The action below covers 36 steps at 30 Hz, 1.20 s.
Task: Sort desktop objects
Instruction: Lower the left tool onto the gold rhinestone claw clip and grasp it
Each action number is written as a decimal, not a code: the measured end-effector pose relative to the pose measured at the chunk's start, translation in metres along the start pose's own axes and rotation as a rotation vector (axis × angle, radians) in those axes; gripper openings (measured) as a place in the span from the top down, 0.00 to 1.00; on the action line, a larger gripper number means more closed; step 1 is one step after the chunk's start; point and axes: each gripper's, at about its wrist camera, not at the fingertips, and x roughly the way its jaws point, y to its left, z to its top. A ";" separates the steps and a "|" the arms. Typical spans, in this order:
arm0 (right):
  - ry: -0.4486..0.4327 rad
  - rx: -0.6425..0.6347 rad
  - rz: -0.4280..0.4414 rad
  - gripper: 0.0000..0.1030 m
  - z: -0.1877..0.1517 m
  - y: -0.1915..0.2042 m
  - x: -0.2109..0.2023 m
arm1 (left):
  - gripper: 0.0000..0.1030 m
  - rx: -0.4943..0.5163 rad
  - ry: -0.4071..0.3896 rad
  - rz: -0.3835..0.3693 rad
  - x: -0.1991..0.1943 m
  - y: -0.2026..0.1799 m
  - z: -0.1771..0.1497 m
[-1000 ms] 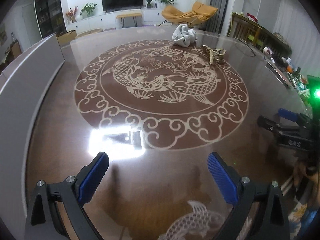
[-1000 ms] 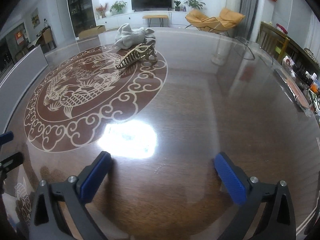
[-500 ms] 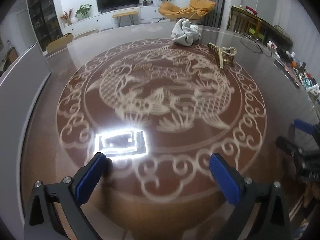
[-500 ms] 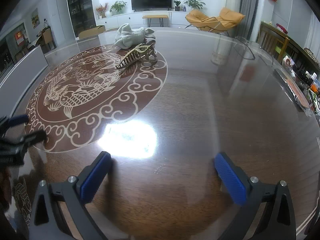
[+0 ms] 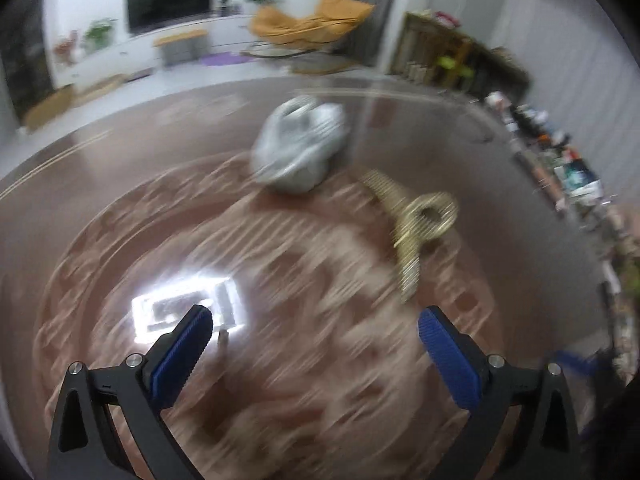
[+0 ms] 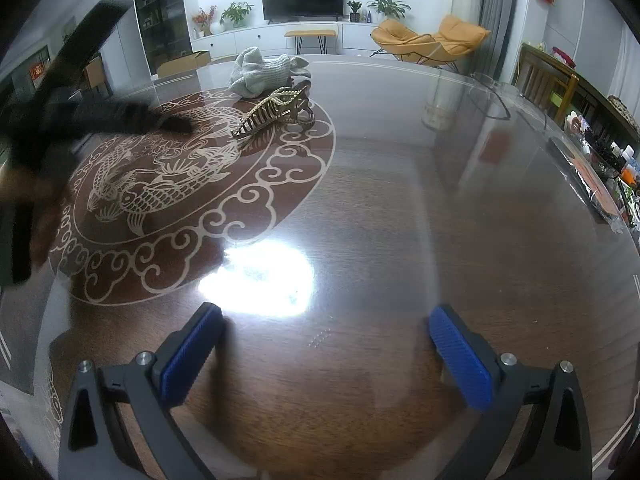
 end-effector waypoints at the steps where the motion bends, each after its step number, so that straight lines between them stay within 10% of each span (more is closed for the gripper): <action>1: 0.000 0.000 0.000 0.00 0.001 -0.003 0.001 | 0.00 0.006 -0.016 -0.043 0.002 -0.007 0.009; 4: 0.000 0.000 0.000 0.00 0.001 -0.003 0.001 | 0.00 0.019 -0.025 -0.097 0.017 -0.025 0.027; 15: 0.000 0.000 0.000 0.00 0.000 0.000 0.000 | 0.00 0.142 0.009 0.111 0.079 -0.076 0.041; 22: 0.000 0.000 0.000 0.00 0.001 -0.003 0.001 | 0.52 0.041 -0.039 0.160 0.067 -0.061 0.049; 36: 0.000 0.000 0.000 0.00 0.001 -0.003 0.000 | 0.53 -0.031 -0.026 0.250 -0.004 -0.013 -0.039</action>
